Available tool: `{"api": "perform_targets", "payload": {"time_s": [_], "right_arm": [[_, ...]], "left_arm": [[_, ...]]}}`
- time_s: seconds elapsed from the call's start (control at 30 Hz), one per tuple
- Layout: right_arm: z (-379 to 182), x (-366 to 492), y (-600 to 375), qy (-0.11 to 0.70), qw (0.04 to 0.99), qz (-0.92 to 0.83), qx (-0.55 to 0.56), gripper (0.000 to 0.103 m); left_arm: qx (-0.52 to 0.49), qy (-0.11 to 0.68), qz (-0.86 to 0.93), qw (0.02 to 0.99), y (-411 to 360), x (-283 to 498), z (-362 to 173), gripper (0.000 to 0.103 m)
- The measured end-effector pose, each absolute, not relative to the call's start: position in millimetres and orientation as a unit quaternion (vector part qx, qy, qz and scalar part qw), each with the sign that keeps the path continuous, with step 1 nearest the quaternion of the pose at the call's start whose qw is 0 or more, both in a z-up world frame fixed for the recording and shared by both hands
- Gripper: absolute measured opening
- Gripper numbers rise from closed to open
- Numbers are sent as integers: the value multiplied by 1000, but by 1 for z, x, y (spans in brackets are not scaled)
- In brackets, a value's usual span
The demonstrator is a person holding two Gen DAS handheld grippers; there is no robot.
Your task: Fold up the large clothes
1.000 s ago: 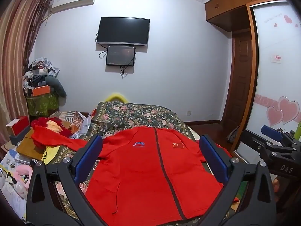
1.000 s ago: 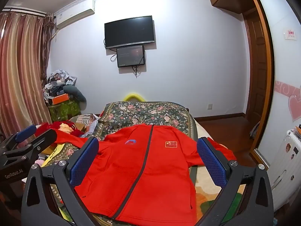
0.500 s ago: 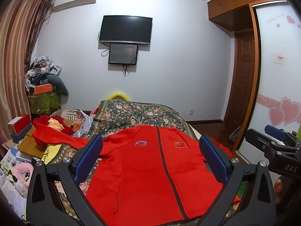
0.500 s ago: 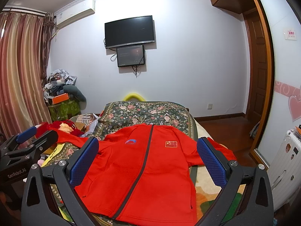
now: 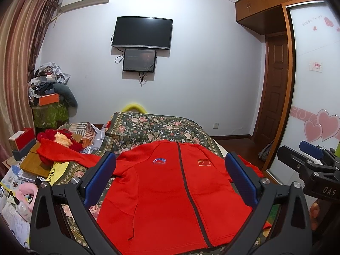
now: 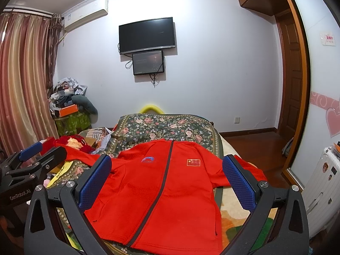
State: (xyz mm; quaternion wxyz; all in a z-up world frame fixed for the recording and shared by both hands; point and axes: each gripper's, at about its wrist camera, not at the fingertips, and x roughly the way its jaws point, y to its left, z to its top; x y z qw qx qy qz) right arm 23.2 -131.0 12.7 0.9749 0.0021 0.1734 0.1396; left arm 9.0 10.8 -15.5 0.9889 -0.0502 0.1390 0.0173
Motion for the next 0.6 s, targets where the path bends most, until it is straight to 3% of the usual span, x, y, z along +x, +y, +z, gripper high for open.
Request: {"api": "perform_targets", "payload": {"time_s": [0.6], "right_arm": [[15,22,-135,175,975,140,2,103]], "left_arm": [[-52,140,20,989,13,9,-17,103]]}}
